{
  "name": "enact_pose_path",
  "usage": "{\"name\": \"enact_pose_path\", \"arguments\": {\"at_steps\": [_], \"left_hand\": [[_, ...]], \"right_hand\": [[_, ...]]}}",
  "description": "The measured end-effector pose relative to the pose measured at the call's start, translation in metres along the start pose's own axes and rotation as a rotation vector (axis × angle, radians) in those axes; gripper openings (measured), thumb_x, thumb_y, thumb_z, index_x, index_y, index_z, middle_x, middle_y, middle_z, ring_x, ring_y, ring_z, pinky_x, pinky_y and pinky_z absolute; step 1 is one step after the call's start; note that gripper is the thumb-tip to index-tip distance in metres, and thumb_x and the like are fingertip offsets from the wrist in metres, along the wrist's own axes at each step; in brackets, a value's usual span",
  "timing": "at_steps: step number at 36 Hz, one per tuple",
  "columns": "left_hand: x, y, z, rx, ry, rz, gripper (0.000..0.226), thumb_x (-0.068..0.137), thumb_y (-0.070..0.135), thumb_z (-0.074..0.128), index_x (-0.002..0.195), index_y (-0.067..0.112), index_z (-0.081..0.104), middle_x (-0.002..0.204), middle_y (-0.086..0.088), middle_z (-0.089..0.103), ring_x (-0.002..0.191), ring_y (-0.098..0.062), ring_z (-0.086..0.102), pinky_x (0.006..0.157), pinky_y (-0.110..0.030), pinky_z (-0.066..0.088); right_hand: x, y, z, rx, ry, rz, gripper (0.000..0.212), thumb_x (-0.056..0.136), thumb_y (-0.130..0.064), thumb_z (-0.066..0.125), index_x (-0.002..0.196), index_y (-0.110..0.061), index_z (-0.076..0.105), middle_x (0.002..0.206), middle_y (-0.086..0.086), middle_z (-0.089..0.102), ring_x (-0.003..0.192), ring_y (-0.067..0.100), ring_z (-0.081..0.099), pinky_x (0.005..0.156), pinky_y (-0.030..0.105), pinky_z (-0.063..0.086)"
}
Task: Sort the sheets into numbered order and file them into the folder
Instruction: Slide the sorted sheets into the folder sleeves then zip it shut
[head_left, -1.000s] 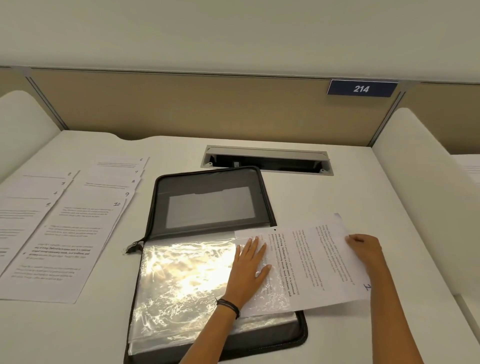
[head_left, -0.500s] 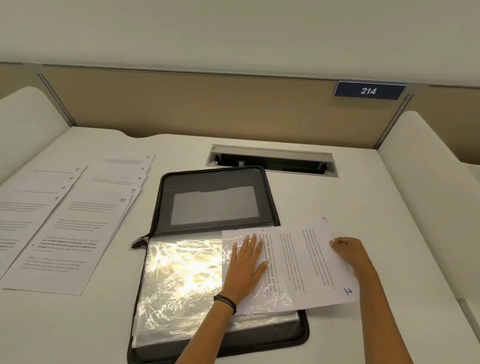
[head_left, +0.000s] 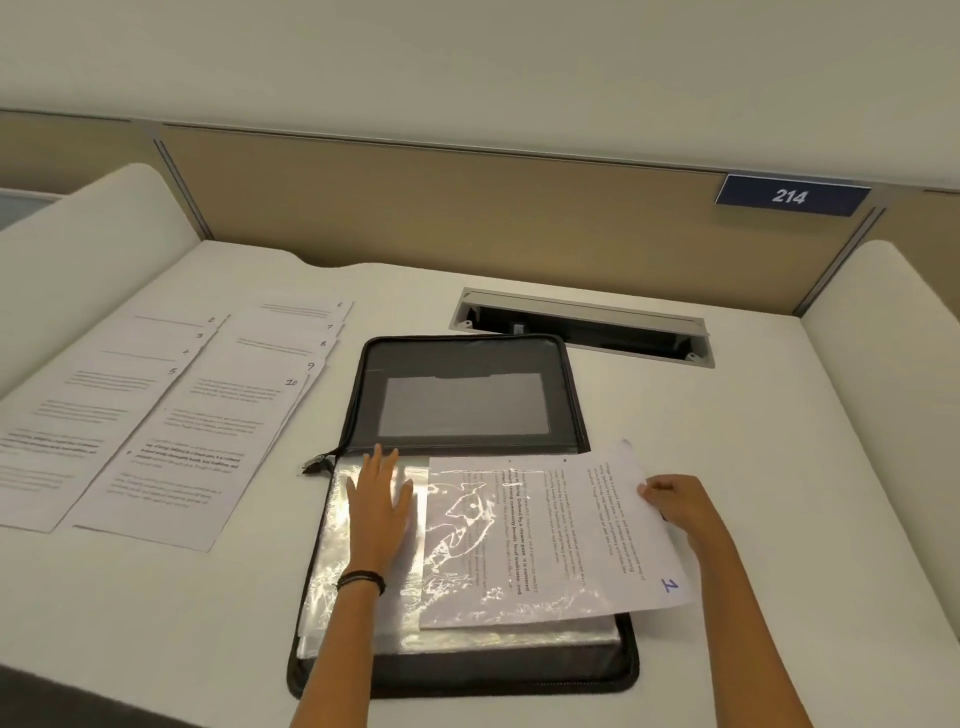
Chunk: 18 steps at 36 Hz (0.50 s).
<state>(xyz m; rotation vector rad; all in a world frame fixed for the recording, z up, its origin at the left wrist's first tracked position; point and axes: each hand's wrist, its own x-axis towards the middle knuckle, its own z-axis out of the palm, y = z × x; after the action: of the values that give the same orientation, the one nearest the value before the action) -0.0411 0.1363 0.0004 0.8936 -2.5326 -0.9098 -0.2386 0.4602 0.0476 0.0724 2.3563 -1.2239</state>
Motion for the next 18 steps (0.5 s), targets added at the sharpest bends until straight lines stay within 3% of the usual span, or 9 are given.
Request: {"name": "enact_pose_path", "arguments": {"at_steps": [3,7,12,15,18], "left_hand": [[-0.005,-0.016,-0.014,0.036,0.038,-0.075,0.043,0.097,0.015,0.051,0.138,0.006,0.045,0.154,-0.013,0.029,0.144,-0.028,0.022,0.117,-0.048,0.008],[-0.011,-0.03,-0.027,-0.01,0.033,-0.186,0.047,0.097,0.015,0.051,0.142,0.006,0.04,0.156,-0.011,0.023,0.145,-0.027,0.02,0.117,-0.046,0.006],[-0.011,-0.036,-0.039,-0.122,0.037,-0.251,0.051,0.096,0.014,0.053,0.143,0.002,0.037,0.151,-0.014,0.033,0.139,-0.029,0.032,0.115,-0.041,0.025],[-0.007,-0.037,-0.045,-0.141,0.075,-0.311,0.042,0.095,0.011,0.052,0.135,0.0,0.046,0.131,-0.018,0.05,0.119,-0.032,0.049,0.102,-0.039,0.039],[-0.005,-0.037,-0.052,-0.139,0.098,-0.322,0.027,0.095,0.01,0.05,0.12,0.0,0.056,0.112,-0.017,0.056,0.095,-0.024,0.053,0.084,-0.03,0.04]], "right_hand": [[-0.002,-0.005,0.007,-0.003,-0.012,-0.002,0.017,0.088,-0.009,0.062,0.083,0.006,0.067,0.081,0.016,0.067,0.072,0.022,0.057,0.068,0.029,0.042],[-0.006,-0.013,0.015,-0.008,-0.039,-0.028,0.017,0.089,-0.006,0.06,0.073,-0.002,0.063,0.068,0.003,0.06,0.06,0.015,0.052,0.058,0.024,0.037],[-0.005,-0.017,0.026,-0.016,-0.052,-0.03,0.021,0.089,-0.005,0.061,0.068,-0.005,0.062,0.067,0.003,0.06,0.061,0.016,0.053,0.059,0.025,0.038],[-0.005,-0.019,0.033,-0.014,-0.06,-0.028,0.016,0.088,-0.006,0.063,0.073,-0.002,0.065,0.072,0.007,0.064,0.066,0.02,0.056,0.061,0.026,0.041],[-0.004,-0.02,0.038,-0.013,-0.08,-0.013,0.012,0.086,-0.008,0.065,0.075,-0.003,0.067,0.08,0.012,0.067,0.071,0.023,0.059,0.064,0.028,0.043]]}}
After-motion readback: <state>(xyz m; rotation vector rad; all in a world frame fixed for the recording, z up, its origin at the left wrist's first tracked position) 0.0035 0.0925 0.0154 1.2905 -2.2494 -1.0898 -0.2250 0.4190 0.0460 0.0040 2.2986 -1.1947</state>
